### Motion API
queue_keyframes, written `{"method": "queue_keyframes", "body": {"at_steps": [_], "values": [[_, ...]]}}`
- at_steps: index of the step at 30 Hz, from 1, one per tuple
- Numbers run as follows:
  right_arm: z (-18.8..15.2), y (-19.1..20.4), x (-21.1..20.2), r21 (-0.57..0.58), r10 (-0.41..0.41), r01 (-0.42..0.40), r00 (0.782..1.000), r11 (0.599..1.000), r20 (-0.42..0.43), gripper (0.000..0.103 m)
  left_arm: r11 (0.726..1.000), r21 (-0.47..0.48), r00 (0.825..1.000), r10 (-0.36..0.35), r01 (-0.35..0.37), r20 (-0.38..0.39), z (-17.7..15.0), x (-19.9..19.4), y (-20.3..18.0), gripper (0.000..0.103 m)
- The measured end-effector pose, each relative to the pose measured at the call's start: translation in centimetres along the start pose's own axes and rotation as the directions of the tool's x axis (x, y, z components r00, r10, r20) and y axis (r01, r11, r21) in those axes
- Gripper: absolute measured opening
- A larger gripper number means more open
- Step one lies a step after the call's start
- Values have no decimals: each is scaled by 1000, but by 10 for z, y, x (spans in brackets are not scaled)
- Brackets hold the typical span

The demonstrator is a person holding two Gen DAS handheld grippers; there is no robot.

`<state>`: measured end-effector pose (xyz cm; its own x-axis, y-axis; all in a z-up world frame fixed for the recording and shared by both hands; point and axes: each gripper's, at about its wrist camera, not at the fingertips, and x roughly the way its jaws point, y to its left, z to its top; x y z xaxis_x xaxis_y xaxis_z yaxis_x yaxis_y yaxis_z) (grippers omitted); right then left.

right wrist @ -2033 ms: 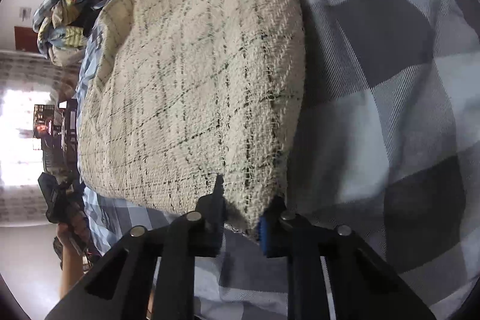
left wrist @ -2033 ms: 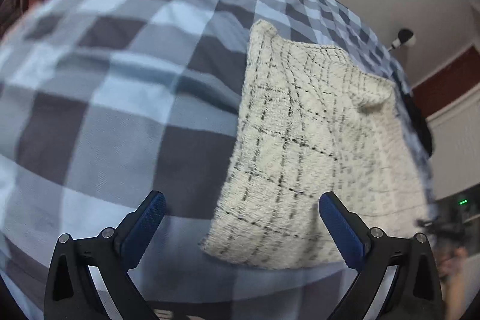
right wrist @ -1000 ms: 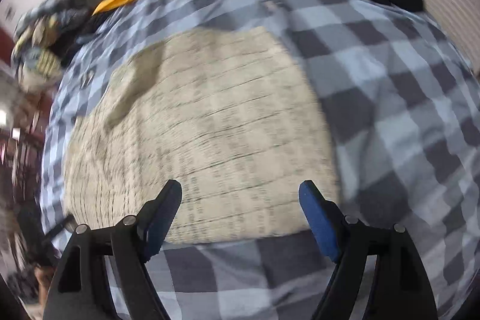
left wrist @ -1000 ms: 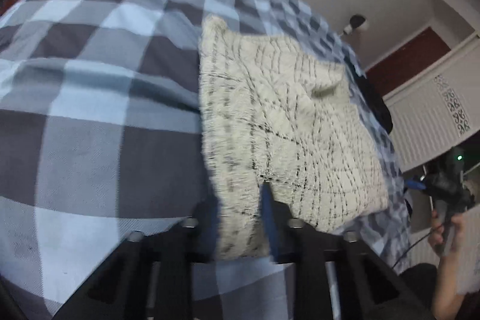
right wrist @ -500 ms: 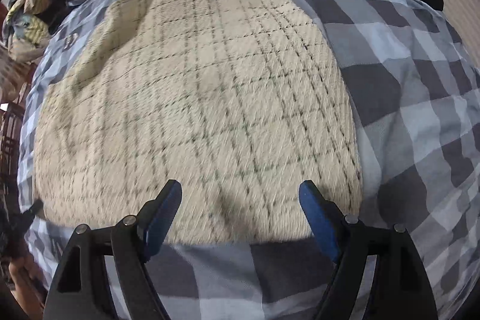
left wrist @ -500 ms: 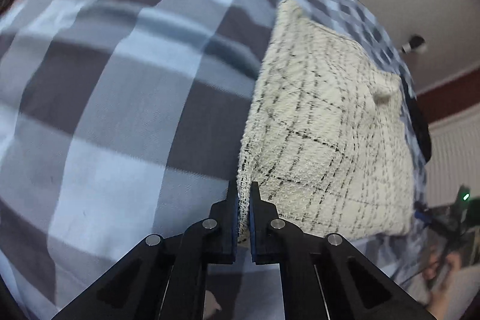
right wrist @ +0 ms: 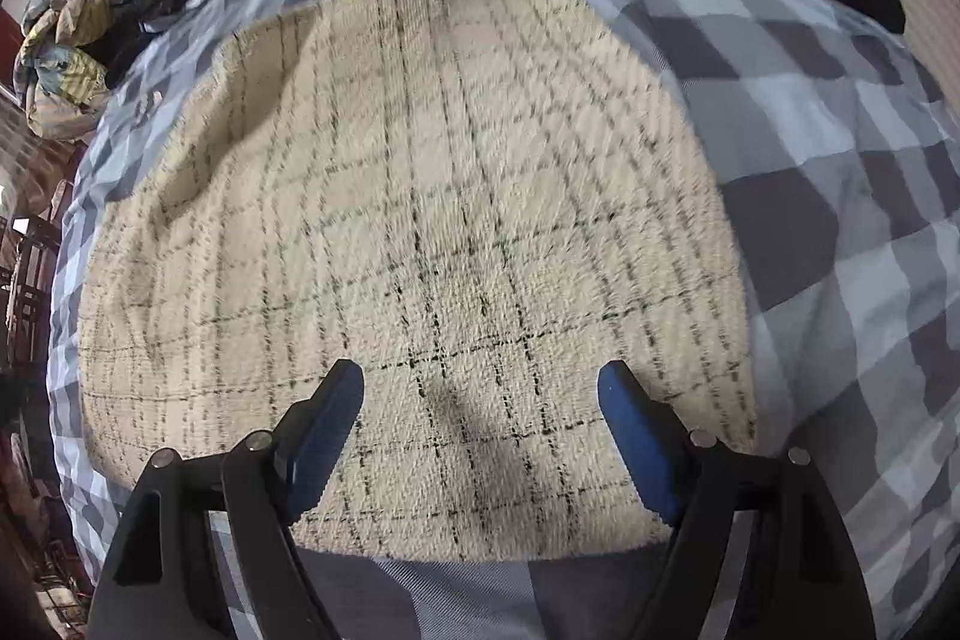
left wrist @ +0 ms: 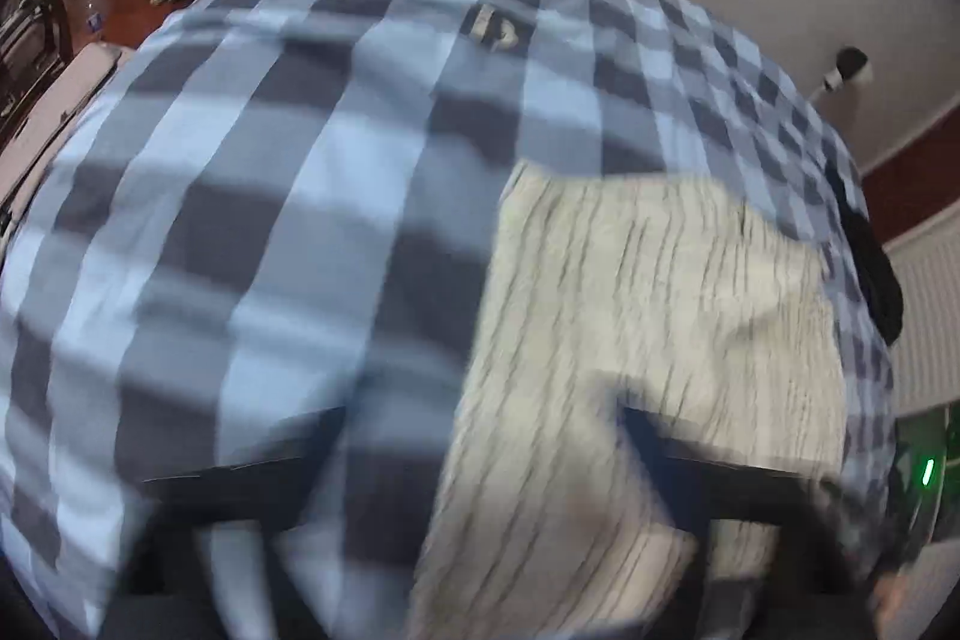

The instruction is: Fold small clothes

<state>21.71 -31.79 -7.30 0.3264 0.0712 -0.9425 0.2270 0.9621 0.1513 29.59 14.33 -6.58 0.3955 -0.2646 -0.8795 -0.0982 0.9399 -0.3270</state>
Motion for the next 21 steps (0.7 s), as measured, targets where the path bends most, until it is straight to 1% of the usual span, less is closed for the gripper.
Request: {"method": "queue_keyframes", "body": {"at_steps": [3,5,6,8,11,13,14,15,16,17,18,20,21], "values": [[-4,1,5,-7,-2,2,1000,1000,-21,78,1000,17,1000,12,-12,0,33,16,-23,103],[-3,1,3,-5,3,-3,1000,1000,-21,78,994,84,997,67,-65,-26,52,37,-44,103],[-3,1,2,-1,10,-10,1000,1000,-20,78,985,134,992,116,-110,-39,58,49,-53,103],[-4,0,1,7,17,-17,1000,1000,-17,78,973,185,986,156,-142,-65,64,69,-64,102],[-4,1,5,1,9,-9,1000,1000,-27,78,971,182,973,182,-156,-139,66,101,-67,101],[-2,2,6,-8,1,-1,1000,1000,-29,78,968,180,956,211,-175,-204,62,124,-64,76],[-2,3,7,-13,-2,2,1000,1000,-30,78,968,180,950,214,-174,-230,60,131,-63,42],[0,2,7,-16,-4,3,1000,1000,-29,78,969,176,942,218,-176,-255,58,137,-60,24],[0,2,7,-16,-5,4,1000,1000,-29,78,971,166,944,211,-172,-253,57,138,-58,20],[0,2,6,-15,-5,4,1000,1000,-27,78,974,156,949,202,-167,-241,57,137,-56,14],[0,2,5,-15,-5,4,1000,1000,-27,78,980,126,959,176,-151,-221,59,131,-53,11],[2,4,7,-17,-7,7,1000,1000,-27,78,991,60,975,126,-117,-181,61,120,-44,10],[2,5,7,-17,-8,8,1000,1000,-26,78,997,2,985,77,-78,-153,62,110,-35,10]]}}
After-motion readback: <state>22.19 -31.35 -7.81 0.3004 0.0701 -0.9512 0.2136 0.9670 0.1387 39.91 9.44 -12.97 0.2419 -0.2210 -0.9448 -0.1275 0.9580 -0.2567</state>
